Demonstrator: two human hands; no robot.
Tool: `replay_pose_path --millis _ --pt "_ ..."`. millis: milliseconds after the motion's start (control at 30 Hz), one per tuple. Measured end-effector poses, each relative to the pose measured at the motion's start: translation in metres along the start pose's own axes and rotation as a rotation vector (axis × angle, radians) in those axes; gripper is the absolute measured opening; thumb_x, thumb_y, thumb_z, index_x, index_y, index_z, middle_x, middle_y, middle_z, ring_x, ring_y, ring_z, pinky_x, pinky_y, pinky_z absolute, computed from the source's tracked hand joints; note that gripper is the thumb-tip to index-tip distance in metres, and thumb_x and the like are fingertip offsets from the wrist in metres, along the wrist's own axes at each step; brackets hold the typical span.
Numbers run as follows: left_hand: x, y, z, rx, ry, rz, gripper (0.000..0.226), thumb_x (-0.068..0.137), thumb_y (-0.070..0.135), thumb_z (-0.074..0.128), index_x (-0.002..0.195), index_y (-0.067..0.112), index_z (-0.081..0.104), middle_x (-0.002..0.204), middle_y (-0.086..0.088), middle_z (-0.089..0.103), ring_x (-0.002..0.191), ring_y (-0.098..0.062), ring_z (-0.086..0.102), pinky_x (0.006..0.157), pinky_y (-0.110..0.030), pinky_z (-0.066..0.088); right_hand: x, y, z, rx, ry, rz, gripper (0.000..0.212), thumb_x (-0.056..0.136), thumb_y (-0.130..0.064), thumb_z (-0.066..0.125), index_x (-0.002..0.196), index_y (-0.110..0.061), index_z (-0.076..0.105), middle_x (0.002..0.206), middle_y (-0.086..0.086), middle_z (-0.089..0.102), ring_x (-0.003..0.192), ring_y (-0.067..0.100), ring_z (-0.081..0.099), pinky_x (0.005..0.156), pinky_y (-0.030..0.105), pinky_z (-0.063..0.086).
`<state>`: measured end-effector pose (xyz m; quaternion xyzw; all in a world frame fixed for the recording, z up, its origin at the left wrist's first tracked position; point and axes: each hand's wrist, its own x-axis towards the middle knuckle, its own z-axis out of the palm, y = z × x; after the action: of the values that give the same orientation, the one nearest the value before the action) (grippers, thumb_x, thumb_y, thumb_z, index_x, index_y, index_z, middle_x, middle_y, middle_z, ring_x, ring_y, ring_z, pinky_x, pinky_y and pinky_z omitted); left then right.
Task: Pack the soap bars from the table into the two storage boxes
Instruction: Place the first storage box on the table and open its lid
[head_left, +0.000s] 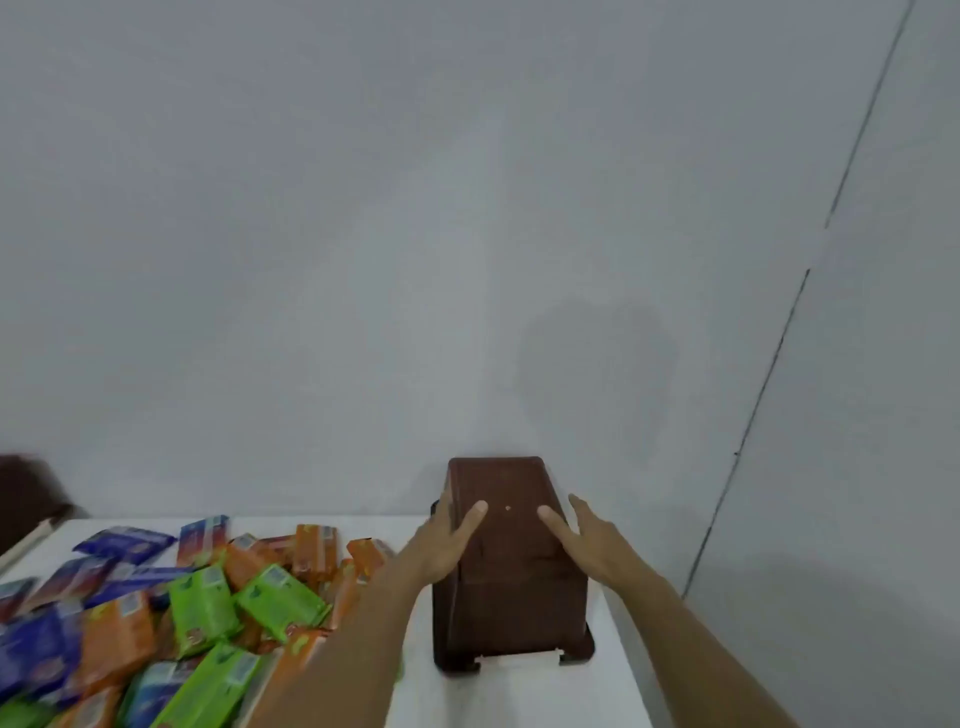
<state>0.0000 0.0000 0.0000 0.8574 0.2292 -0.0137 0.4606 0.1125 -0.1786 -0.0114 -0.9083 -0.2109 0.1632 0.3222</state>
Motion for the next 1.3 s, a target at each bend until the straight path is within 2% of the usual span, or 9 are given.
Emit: replay_pose_path --millis 233,433,600,700,833,1000,1133,1200,1300 --pt "0.058 -0.056 0.038 -0.287 -0.016 -0.126 0.123 0.056 0.101 0.038 0.155 0.036 0.005 0.155 0.004 0.036 0.137 -0.021 0.043 0.115 -0.042 0.033 0.001 0.018 0.031 0.403 0.000 0.096 0.086 0.083 -0.075 0.047 0.150 -0.025 0.026 0.146 0.001 0.049 0.129 0.024 0.052 0.110 0.041 0.041" --pt "-0.006 0.001 0.022 -0.456 0.004 -0.069 0.065 0.094 0.063 0.039 0.144 0.021 0.033 0.133 0.009 0.043 0.131 -0.018 0.043 0.103 -0.038 0.038 -0.003 0.015 0.021 0.554 -0.008 0.168 0.061 0.087 -0.070 0.047 0.125 -0.023 0.037 0.115 -0.006 0.055 0.104 0.011 0.056 0.089 0.031 0.047" --pt "0.004 -0.014 0.021 -0.538 0.002 -0.147 0.102 0.064 0.095 0.034 0.140 0.028 0.037 0.144 0.004 0.043 0.130 -0.028 0.046 0.098 -0.066 0.041 -0.007 0.018 0.014 0.583 0.070 0.183 0.073 0.081 -0.082 0.039 0.111 -0.016 0.046 0.103 -0.004 0.055 0.098 0.014 0.055 0.088 0.037 0.045" --pt "-0.004 -0.007 0.013 -0.610 -0.012 -0.161 0.103 0.064 0.096 0.028 0.138 0.026 0.049 0.134 0.007 0.054 0.122 -0.029 0.054 0.096 -0.064 0.044 -0.005 0.024 0.009 0.638 0.092 0.213 0.092 0.063 -0.099 0.032 0.108 -0.023 0.058 0.102 -0.003 0.065 0.097 0.019 0.064 0.087 0.045 0.054" --pt "-0.007 -0.004 0.003 -0.727 0.021 -0.131 0.079 0.080 0.083 0.022 0.096 0.021 0.069 0.101 0.003 0.065 0.097 -0.026 0.061 0.091 -0.054 0.048 -0.018 0.014 -0.004 0.759 0.055 0.234 0.063 0.083 -0.083 0.027 0.101 -0.036 0.065 0.102 0.004 0.070 0.095 0.026 0.066 0.082 0.048 0.055" --pt "-0.005 -0.003 -0.007 -0.734 0.016 -0.131 0.089 0.070 0.089 0.022 0.138 0.037 0.047 0.118 -0.002 0.057 0.106 -0.030 0.057 0.094 -0.059 0.046 -0.016 0.014 -0.015 0.904 0.053 0.226 0.071 0.084 -0.081 0.032 0.113 -0.024 0.063 0.116 0.006 0.065 0.108 0.030 0.062 0.093 0.059 0.050" --pt "-0.006 0.003 -0.014 -0.756 0.031 -0.109 0.090 0.066 0.091 0.023 0.111 0.027 0.067 0.124 0.000 0.057 0.109 -0.035 0.059 0.095 -0.063 0.046 -0.014 0.013 -0.026 1.017 0.108 0.210 0.066 0.086 -0.079 0.036 0.077 -0.018 0.060 0.113 0.009 0.067 0.101 0.031 0.062 0.089 0.053 0.050" --pt "-0.005 0.005 -0.020 -0.773 0.018 -0.099 0.093 0.069 0.092 0.020 0.091 0.021 0.077 0.119 -0.001 0.063 0.105 -0.039 0.063 0.091 -0.061 0.050 -0.011 0.014 -0.031 1.026 0.130 0.196 0.073 0.085 -0.081 0.033 0.091 -0.015 0.065 0.112 0.011 0.068 0.101 0.032 0.064 0.091 0.055 0.051" --pt "-0.002 0.004 -0.026 -0.771 0.027 -0.148 0.113 0.062 0.097 0.021 0.104 0.006 0.073 0.110 -0.011 0.071 0.099 -0.043 0.066 0.087 -0.064 0.051 -0.011 0.011 -0.037 1.037 0.154 0.232 0.085 0.085 -0.081 0.027 0.131 -0.015 0.053 0.113 0.014 0.064 0.104 0.035 0.062 0.092 0.060 0.050"
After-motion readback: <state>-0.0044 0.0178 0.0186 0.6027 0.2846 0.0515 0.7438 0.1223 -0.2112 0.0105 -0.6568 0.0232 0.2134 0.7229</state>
